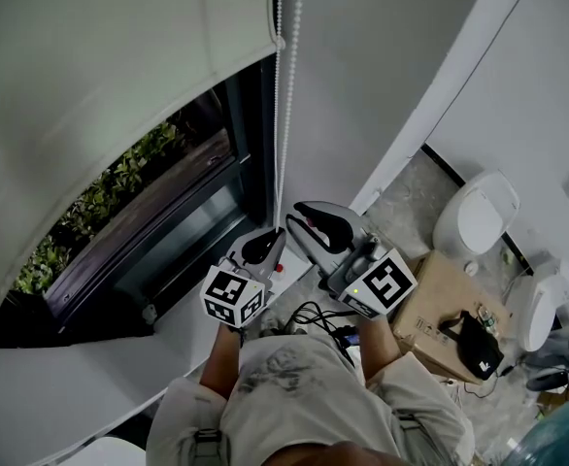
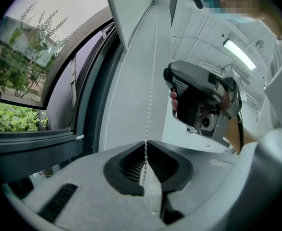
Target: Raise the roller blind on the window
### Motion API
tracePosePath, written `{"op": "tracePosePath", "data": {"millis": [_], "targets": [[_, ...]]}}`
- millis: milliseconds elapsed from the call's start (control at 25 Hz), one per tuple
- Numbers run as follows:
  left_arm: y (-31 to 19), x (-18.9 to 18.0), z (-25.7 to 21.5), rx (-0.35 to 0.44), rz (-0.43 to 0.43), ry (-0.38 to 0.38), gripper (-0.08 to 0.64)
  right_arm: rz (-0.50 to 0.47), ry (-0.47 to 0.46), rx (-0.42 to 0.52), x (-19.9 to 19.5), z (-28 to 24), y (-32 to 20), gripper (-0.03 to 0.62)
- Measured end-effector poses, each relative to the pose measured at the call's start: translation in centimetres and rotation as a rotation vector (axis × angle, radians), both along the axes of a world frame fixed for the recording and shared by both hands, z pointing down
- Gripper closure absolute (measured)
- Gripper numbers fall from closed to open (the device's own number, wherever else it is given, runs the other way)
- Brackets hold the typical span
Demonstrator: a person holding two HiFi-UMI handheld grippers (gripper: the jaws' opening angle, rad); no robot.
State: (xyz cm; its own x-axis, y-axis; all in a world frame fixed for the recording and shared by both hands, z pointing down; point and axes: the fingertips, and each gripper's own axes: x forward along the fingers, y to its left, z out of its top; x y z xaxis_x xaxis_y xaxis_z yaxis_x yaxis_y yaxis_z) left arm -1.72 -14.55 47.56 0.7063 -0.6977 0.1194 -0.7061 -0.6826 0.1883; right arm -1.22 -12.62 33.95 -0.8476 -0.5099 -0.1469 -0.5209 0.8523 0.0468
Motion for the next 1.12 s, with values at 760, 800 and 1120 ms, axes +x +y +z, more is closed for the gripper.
{"op": "tracePosePath", "data": {"millis": [760,800,1120], "targets": [[-0.3,1.0,0.0,0.002,0.026,0.009,0.537,0.022,-0.052,0.076,-1.4,-4.9,-2.7,0.578],[-0.3,1.0,0.0,0.002,0.026,0.009,0.537,0.026,-0.062,0.076,-1.3,-4.9,-2.7,0.579],[-0.6,1.3,1.2,-0.015,0.033,-0.008,0.537,0.048,-0.047,0.081,-1.0,-3.6,-3.1,0.581]]}}
